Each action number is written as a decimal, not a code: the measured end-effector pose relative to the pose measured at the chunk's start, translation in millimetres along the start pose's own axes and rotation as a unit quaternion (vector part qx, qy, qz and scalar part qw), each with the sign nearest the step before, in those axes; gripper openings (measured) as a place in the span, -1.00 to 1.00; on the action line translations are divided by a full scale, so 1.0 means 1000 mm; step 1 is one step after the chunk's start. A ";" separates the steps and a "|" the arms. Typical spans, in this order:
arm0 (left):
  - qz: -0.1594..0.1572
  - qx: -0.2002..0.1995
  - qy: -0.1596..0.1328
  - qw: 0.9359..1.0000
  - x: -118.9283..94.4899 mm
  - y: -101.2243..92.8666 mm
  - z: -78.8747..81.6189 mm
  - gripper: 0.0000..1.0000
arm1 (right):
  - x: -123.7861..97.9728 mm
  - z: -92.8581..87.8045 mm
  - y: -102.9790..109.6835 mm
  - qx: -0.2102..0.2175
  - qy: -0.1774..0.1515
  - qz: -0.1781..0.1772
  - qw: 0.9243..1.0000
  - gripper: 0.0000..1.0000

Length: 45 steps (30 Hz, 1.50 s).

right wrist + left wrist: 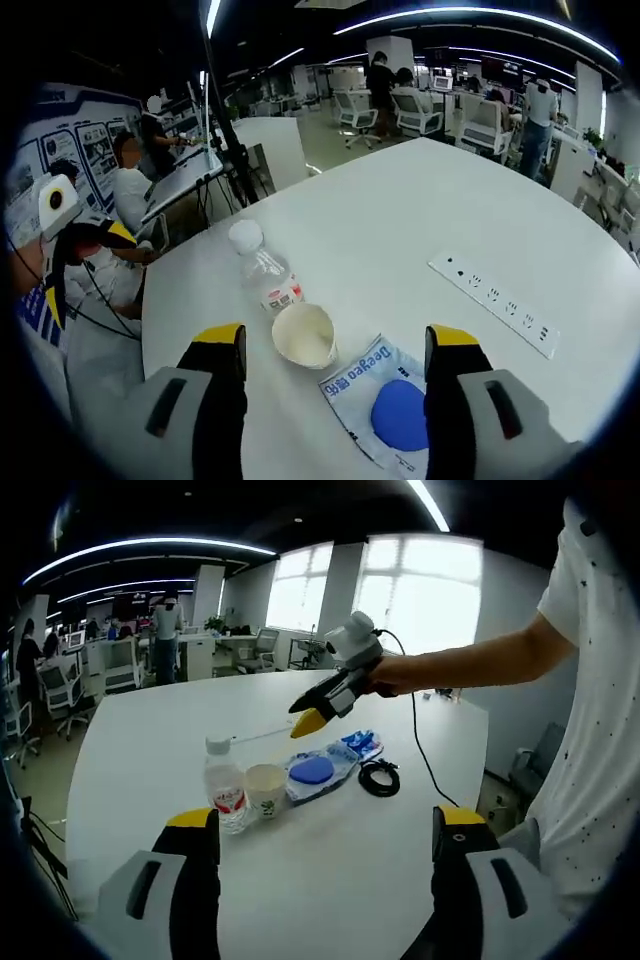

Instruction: Arrange the tabletop items into an orderly group along one side of the table until the central work area is clear of visible clutter.

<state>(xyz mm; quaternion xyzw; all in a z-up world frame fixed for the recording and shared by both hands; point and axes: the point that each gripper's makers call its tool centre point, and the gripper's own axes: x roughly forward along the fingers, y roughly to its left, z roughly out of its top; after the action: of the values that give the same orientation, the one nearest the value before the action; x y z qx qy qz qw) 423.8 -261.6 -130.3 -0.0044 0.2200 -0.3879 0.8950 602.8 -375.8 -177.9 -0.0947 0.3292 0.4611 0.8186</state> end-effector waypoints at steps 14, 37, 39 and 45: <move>-0.006 0.015 0.007 1.000 0.006 -0.010 0.004 0.87 | -0.063 -0.012 -0.002 0.026 -0.053 -0.032 0.998 0.55; -0.006 0.022 0.037 0.999 0.022 -0.022 -0.003 0.86 | -0.181 -0.090 -0.010 0.062 -0.103 -0.104 0.987 0.64; -0.004 0.022 0.039 0.999 0.023 -0.021 -0.005 0.86 | -0.189 -0.101 -0.011 0.072 -0.102 -0.110 0.986 0.65; -0.002 0.025 0.054 0.998 0.029 -0.025 -0.015 0.86 | -0.209 -0.129 -0.011 0.085 -0.108 -0.122 0.983 0.67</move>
<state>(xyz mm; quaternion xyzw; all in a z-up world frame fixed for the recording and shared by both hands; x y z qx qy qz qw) 418.1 -297.1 -150.5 0.0385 0.2587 -0.3948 0.8808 478.5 -585.7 -147.6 -0.0136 0.2624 0.3352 0.9048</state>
